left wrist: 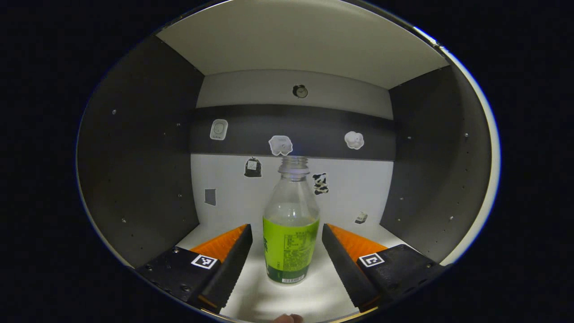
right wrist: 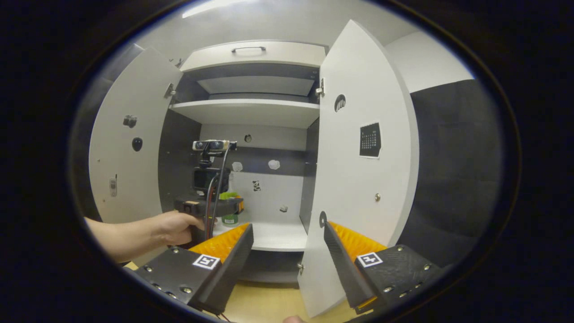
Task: Grasp the bottle in the cabinet with the left hand and place it on the coaster, then close the right door with the right hand and the left door with the left hand.
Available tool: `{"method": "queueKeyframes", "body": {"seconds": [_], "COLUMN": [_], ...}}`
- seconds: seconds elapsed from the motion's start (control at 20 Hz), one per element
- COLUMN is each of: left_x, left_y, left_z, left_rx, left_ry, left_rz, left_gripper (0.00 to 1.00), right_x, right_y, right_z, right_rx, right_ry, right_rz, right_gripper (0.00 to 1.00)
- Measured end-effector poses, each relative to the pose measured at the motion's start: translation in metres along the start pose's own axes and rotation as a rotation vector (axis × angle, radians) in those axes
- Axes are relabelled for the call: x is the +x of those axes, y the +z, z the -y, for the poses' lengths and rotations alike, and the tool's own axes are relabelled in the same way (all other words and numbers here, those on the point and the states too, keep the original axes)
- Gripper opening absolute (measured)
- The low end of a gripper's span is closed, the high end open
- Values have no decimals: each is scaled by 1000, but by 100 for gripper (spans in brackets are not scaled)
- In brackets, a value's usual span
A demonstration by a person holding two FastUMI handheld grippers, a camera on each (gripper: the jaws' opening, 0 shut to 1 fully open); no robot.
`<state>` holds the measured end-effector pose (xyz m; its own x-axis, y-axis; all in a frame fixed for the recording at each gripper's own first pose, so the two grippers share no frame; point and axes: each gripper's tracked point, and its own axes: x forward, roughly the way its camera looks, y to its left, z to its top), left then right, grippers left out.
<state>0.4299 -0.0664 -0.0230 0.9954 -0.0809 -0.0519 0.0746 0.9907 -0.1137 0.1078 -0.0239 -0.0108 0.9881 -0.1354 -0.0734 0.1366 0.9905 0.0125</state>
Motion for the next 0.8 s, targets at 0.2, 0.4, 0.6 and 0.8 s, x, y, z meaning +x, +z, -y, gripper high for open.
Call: {"method": "queueKeyframes", "body": {"seconds": [0.2, 0.4, 0.6, 0.8], "left_x": [8, 7, -19, -60], "left_y": [-4, 1, 11, 26], "left_z": [-3, -3, 0, 4], "left_rx": [-6, 32, 3, 43], "left_ry": [-3, -15, -33, -49], "left_rz": [-19, -16, -6, 43], "left_gripper": [95, 80, 80, 80], "right_x": [-4, -14, -25, -42], "right_y": [-3, -10, -10, -6], "right_z": [2, 6, 12, 17], "right_rx": [-1, 2, 26, 39], "right_ry": [-11, -20, -32, -29], "right_rz": [-7, -23, -17, -3], "right_gripper": [95, 95, 95, 96]}}
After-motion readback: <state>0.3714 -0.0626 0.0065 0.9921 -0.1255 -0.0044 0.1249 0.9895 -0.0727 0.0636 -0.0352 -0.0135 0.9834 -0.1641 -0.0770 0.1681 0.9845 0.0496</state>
